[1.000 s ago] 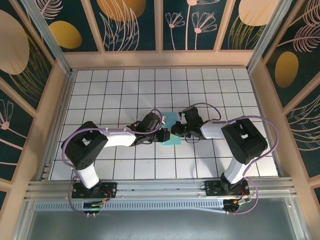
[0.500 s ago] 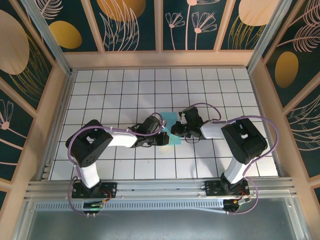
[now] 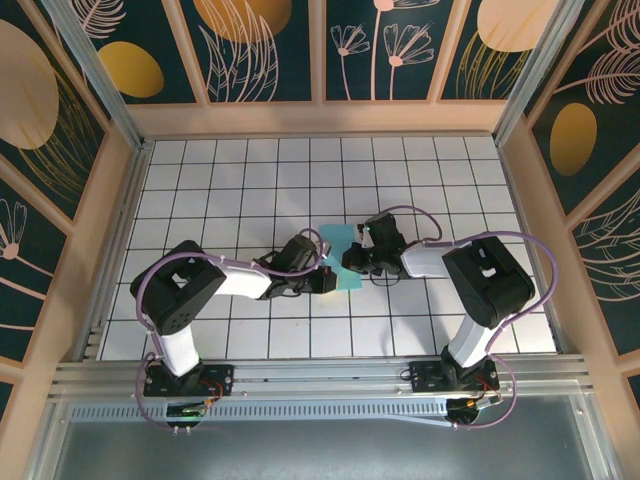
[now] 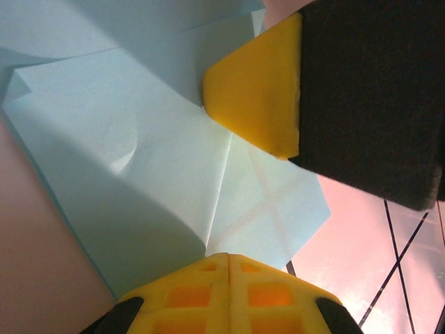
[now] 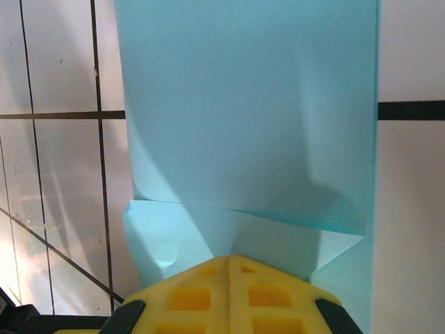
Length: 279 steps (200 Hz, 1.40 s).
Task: Fold a paper plane with a square sheet of paper (fold left side to right side)
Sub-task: Fold the triangle a second time at the center of the table, then move the paper to the center of the table.
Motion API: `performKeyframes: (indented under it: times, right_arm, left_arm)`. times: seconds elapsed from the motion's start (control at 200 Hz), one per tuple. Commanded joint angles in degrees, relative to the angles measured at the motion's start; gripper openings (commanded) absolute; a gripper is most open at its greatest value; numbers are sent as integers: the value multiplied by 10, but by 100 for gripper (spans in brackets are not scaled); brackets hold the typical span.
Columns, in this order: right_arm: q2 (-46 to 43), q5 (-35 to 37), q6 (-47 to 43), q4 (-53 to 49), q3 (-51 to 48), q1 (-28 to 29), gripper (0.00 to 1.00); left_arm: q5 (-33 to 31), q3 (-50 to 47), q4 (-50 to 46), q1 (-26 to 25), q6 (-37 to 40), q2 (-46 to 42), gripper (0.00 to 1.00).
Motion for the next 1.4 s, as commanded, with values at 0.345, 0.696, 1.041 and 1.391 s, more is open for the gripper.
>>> performKeyframes:
  times: [0.345, 0.696, 1.041, 1.391]
  right_arm:
    - [28, 22, -12, -60, 0, 0, 0]
    - [-52, -11, 0, -24, 30, 2, 19]
    - [-220, 70, -10, -34, -16, -28, 82]
    - [-325, 55, -10, -60, -105, -97, 92]
  left_arm:
    - [11, -75, -49, -9, 39, -80, 0]
    - [-121, -71, -93, 21, -8, -212, 14]
    - [-63, -46, -12, 67, -31, -177, 52]
    - [-49, 39, -3, 67, -6, -46, 56]
